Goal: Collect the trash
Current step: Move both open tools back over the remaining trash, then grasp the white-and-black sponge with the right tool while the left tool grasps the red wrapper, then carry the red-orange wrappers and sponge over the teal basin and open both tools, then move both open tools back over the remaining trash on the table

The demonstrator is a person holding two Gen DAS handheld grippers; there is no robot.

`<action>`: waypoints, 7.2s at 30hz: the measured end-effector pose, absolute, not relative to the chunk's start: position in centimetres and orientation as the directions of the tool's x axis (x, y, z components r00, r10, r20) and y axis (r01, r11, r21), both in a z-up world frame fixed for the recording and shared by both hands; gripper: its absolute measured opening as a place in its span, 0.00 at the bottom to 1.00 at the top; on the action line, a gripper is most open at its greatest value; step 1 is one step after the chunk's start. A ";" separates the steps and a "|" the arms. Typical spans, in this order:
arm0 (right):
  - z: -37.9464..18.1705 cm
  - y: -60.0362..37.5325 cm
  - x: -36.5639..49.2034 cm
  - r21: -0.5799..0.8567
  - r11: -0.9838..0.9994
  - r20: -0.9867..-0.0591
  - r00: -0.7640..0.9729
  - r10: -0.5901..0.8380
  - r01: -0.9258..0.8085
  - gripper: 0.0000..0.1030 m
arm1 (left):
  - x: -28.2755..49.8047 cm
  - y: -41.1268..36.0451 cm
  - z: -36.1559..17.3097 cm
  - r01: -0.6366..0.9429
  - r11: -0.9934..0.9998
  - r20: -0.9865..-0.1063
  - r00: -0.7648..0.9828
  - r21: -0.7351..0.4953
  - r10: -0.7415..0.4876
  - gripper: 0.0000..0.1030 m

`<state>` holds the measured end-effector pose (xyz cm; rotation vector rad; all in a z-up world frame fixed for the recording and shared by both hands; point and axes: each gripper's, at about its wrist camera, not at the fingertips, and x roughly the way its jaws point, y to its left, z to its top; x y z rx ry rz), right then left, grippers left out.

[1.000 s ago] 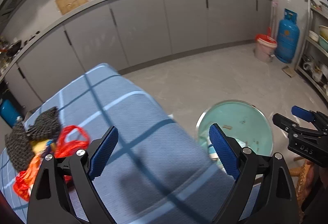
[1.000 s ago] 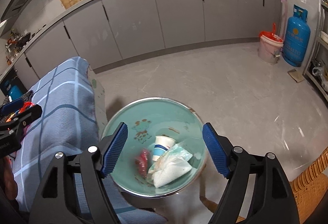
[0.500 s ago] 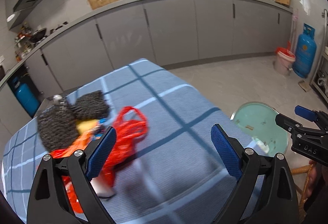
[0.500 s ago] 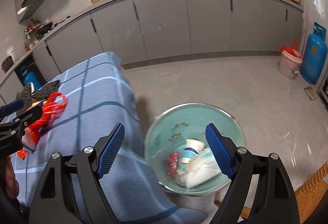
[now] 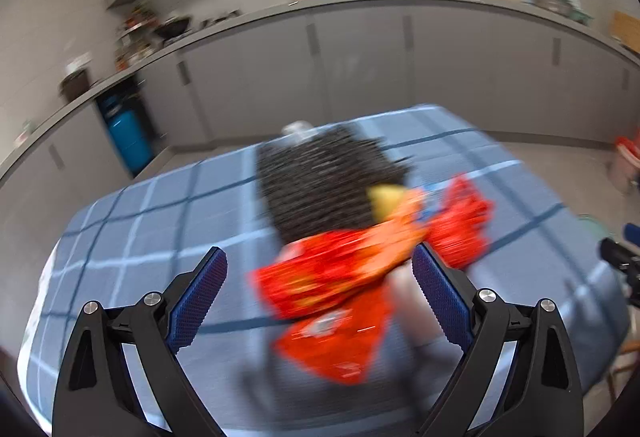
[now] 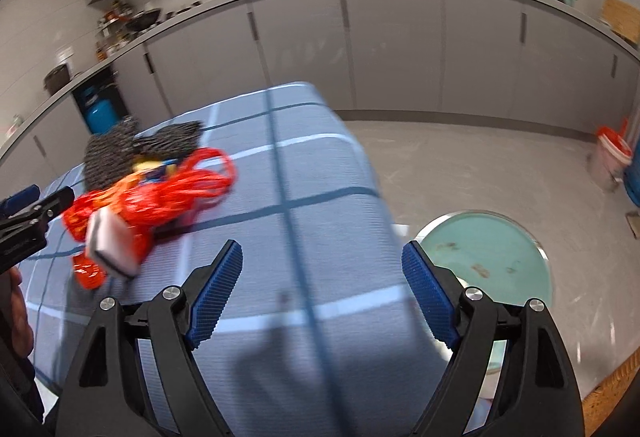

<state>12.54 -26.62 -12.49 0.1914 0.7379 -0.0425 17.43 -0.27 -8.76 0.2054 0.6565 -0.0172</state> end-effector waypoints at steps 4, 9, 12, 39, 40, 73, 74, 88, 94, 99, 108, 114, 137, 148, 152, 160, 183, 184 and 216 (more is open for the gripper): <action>-12.2 -22.8 13.4 0.158 0.987 -0.671 0.736 0.086 0.028 0.80 | 18.1 3.9 -10.4 -0.012 0.982 -0.644 0.753 0.186 0.131 0.90; -12.0 -17.8 14.4 0.151 0.986 -0.669 0.727 0.158 -0.075 0.80 | 18.4 7.3 -11.6 -0.080 0.983 -0.670 0.723 0.164 0.170 0.90; -11.9 -15.6 14.8 0.146 0.982 -0.671 0.718 0.186 -0.118 0.81 | 18.7 8.5 -12.1 -0.096 0.982 -0.675 0.715 0.163 0.182 0.90; -13.2 -10.2 16.2 0.170 0.949 -0.674 0.671 0.307 -0.264 0.27 | 18.5 8.2 -12.1 -0.042 0.995 -0.679 0.728 0.095 0.096 0.90; -12.9 -10.5 15.9 0.167 0.950 -0.670 0.676 0.306 -0.264 0.27 | 18.6 7.8 -11.8 -0.031 0.995 -0.673 0.735 0.095 0.087 0.90; -13.1 -16.3 13.2 0.159 0.975 -0.677 0.702 0.222 -0.155 0.28 | 19.7 1.7 -12.4 0.205 0.979 -0.705 0.698 0.024 -0.128 0.16; -12.9 -16.3 13.2 0.157 0.975 -0.675 0.704 0.221 -0.156 0.28 | 19.4 1.7 -12.1 0.202 0.979 -0.697 0.706 0.032 -0.123 0.15; -11.9 -17.5 12.1 0.157 0.978 -0.645 0.736 0.207 -0.138 0.27 | 16.5 2.7 -7.0 0.101 0.989 -0.554 0.832 0.105 -0.026 0.14; -11.3 -18.5 11.6 0.159 0.980 -0.628 0.754 0.191 -0.115 0.27 | 15.9 2.1 -6.0 0.095 0.989 -0.525 0.851 0.115 -0.020 0.14; -10.9 -20.0 11.2 0.163 0.983 -0.619 0.766 0.172 -0.088 0.27 | 15.6 1.2 -5.8 0.103 0.987 -0.523 0.852 0.121 -0.025 0.14; -10.4 -22.4 10.6 0.164 0.986 -0.606 0.785 0.126 -0.032 0.28 | 15.4 -2.0 -5.6 0.168 0.977 -0.519 0.851 0.132 -0.076 0.14; -10.4 -24.5 10.1 0.170 0.985 -0.603 0.792 0.092 0.015 0.28 | 15.4 -4.2 -5.4 0.208 0.968 -0.514 0.851 0.140 -0.108 0.14; -11.2 -34.4 7.6 0.176 0.958 -0.601 0.796 -0.078 0.226 0.28 | 14.1 -16.0 -6.2 0.432 0.887 -0.517 0.804 0.166 -0.295 0.14; -12.8 -40.7 6.0 0.165 0.921 -0.619 0.764 -0.181 0.352 0.28 | 12.8 -22.9 -7.8 0.565 0.810 -0.550 0.732 0.159 -0.402 0.14; -13.7 -42.4 6.1 0.165 0.910 -0.637 0.746 -0.196 0.380 0.28 | 12.7 -25.2 -8.7 0.604 0.781 -0.570 0.702 0.159 -0.426 0.14; -16.1 -44.7 6.2 0.164 0.893 -0.674 0.709 -0.208 0.419 0.28 | 12.8 -29.2 -11.0 0.660 0.735 -0.621 0.646 0.160 -0.445 0.14; -18.4 -45.6 6.3 0.186 0.867 -0.687 0.692 -0.221 0.462 0.73 | 13.5 -28.3 -12.3 0.625 0.755 -0.629 0.672 0.200 -0.391 0.78; -18.3 -45.3 6.4 0.184 0.870 -0.687 0.693 -0.218 0.457 0.73 | 13.6 -27.8 -12.1 0.613 0.763 -0.624 0.682 0.203 -0.382 0.78; -12.8 -25.6 15.1 0.124 0.990 -0.654 0.756 0.032 0.066 0.74 | 19.0 0.2 -11.2 0.051 0.984 -0.612 0.788 0.171 0.065 0.81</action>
